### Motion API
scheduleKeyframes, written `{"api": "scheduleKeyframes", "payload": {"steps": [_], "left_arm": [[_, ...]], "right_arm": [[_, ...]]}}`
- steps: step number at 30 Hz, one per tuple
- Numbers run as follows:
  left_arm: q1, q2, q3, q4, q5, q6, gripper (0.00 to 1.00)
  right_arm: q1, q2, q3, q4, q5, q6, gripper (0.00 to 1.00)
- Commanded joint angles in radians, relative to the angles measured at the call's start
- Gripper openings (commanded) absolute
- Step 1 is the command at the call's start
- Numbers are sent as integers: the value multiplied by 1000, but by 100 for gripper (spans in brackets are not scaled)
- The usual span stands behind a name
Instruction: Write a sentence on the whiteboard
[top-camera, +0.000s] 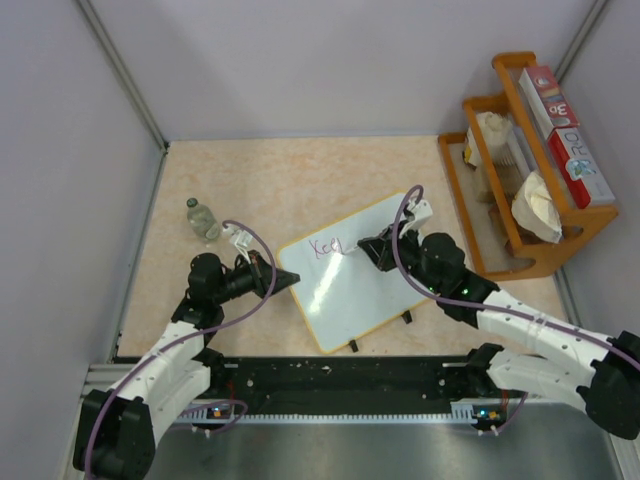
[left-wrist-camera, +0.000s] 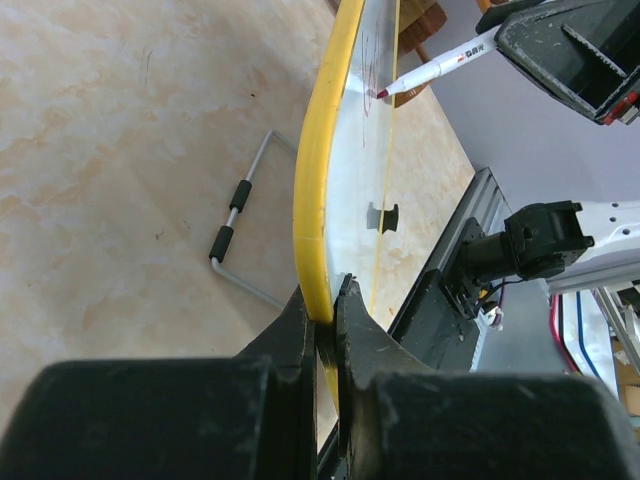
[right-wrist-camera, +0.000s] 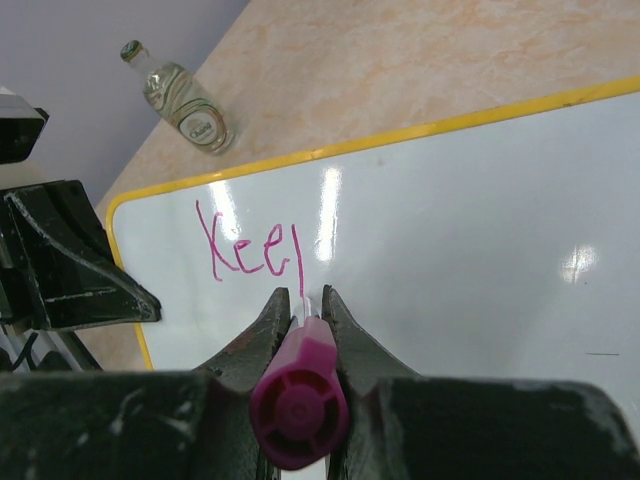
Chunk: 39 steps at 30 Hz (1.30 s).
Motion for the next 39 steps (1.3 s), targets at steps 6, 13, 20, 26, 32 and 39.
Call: {"api": "scheduleKeyframes", "payload": {"steps": [6, 13, 20, 26, 32, 39], "left_arm": [[-8, 23, -11, -82, -14, 213, 0], [-8, 18, -11, -82, -14, 213, 0], [-8, 20, -12, -81, -11, 213, 0], [-8, 20, -14, -81, -13, 211, 0], [-8, 21, -14, -81, -13, 213, 0], [-8, 20, -14, -81, -14, 211, 0]], "right_arm": [[-9, -40, 9, -27, -2, -10, 0], [-11, -69, 86, -11, -20, -13, 0], [-20, -8, 163, -7, -5, -35, 0], [-23, 61, 192, -2, -4, -41, 0], [-22, 77, 171, 6, 6, -42, 0], [-28, 84, 148, 18, 27, -39, 0]]}}
